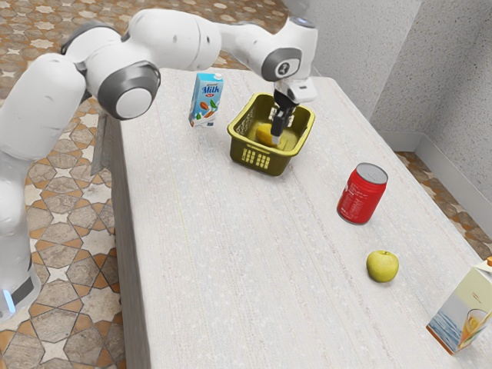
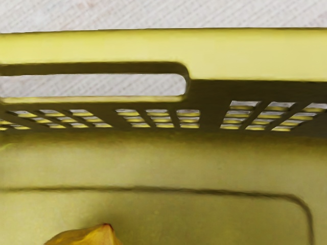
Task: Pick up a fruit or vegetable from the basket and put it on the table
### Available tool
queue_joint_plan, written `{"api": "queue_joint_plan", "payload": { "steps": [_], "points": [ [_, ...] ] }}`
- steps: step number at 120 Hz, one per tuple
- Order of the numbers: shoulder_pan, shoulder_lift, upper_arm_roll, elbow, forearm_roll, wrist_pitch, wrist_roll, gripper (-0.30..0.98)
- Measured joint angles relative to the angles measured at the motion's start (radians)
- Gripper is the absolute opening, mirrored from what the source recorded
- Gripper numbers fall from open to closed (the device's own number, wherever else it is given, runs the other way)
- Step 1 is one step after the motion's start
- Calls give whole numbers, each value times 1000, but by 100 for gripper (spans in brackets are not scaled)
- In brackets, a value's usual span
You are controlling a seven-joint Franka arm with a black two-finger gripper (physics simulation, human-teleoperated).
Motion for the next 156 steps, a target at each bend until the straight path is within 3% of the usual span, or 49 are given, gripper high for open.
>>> {"api": "queue_joint_plan", "payload": {
  "steps": [58, 113, 156],
  "points": [
    [31, 58, -3, 21, 0, 125, 95, 69],
    [30, 62, -32, 19, -1, 126, 142, 69],
    [104, 54, -14, 19, -2, 81, 169, 69]
  ]
}}
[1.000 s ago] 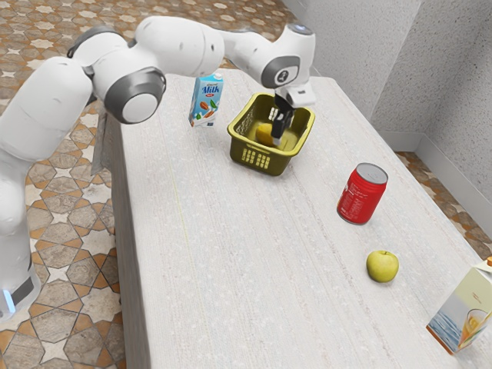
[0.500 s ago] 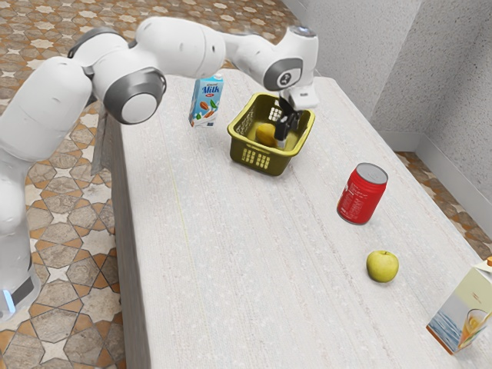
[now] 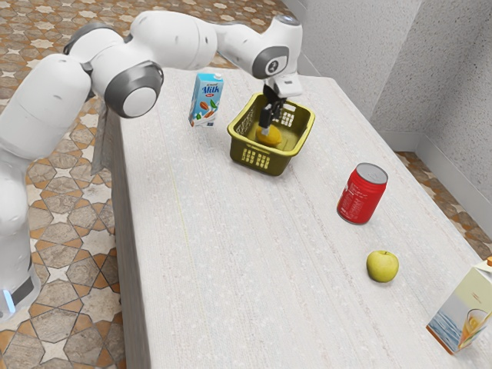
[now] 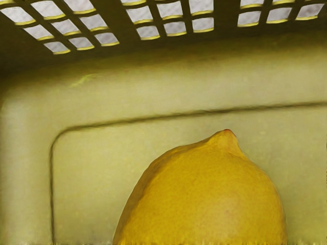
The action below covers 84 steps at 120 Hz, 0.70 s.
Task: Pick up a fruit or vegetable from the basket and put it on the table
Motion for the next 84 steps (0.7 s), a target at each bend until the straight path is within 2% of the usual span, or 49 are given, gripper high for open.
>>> {"api": "queue_joint_plan", "payload": {
  "steps": [84],
  "points": [
    [14, 39, -20, -2, -20, -16, 25, 67]
  ]
}}
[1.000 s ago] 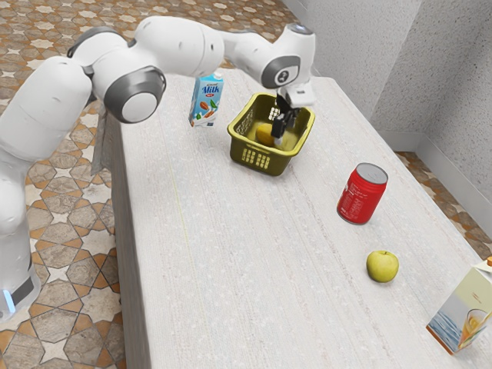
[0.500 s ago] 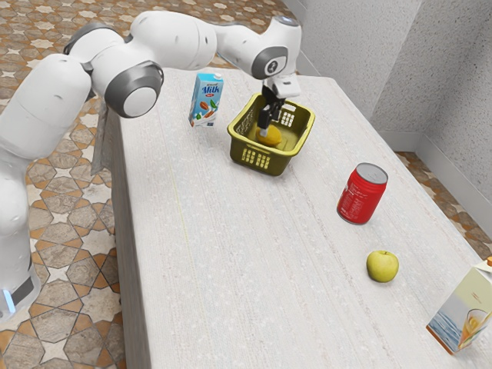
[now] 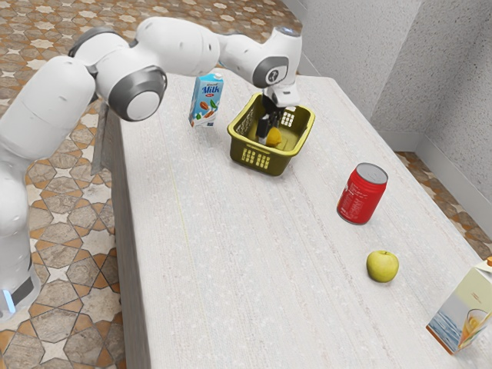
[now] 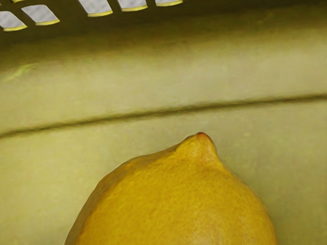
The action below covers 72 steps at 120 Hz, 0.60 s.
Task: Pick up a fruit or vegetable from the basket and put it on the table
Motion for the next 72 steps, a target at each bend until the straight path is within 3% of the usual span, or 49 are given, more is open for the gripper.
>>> {"api": "queue_joint_plan", "payload": {
  "steps": [39, 72],
  "points": [
    [6, 11, 0, 0, -12, 0, 4, 64],
    [10, 10, 1, 1, -34, -3, 4, 39]
  ]
}}
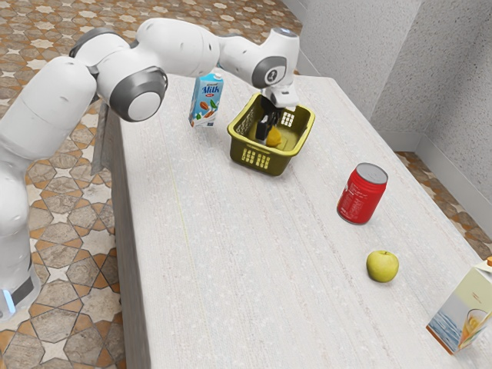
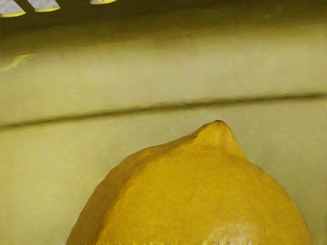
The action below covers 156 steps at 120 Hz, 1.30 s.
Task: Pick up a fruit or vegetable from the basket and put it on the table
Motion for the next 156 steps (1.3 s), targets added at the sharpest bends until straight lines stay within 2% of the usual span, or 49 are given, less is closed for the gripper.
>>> {"api": "queue_joint_plan", "payload": {
  "steps": [27, 36, 52, 63, 77, 102, 115, 132, 156],
  "points": [
    [-1, -24, 4, 2, -7, -21, 0, 36],
    [-3, -45, 7, 46, -7, -44, 0, 35],
    [-22, -168, 2, 74, -6, -95, 0, 35],
    [-148, -242, 2, 75, -1, -135, -1, 35],
    [-346, -260, 4, 68, 23, -177, -9, 35],
    [-505, -263, 9, -32, 88, -234, -37, 34],
    [-547, -263, 10, -68, 112, -247, -57, 34],
    [-548, -256, 8, -69, 120, -259, -70, 55],
    [-551, -240, 6, -68, 126, -270, -81, 65]
  ]
}}
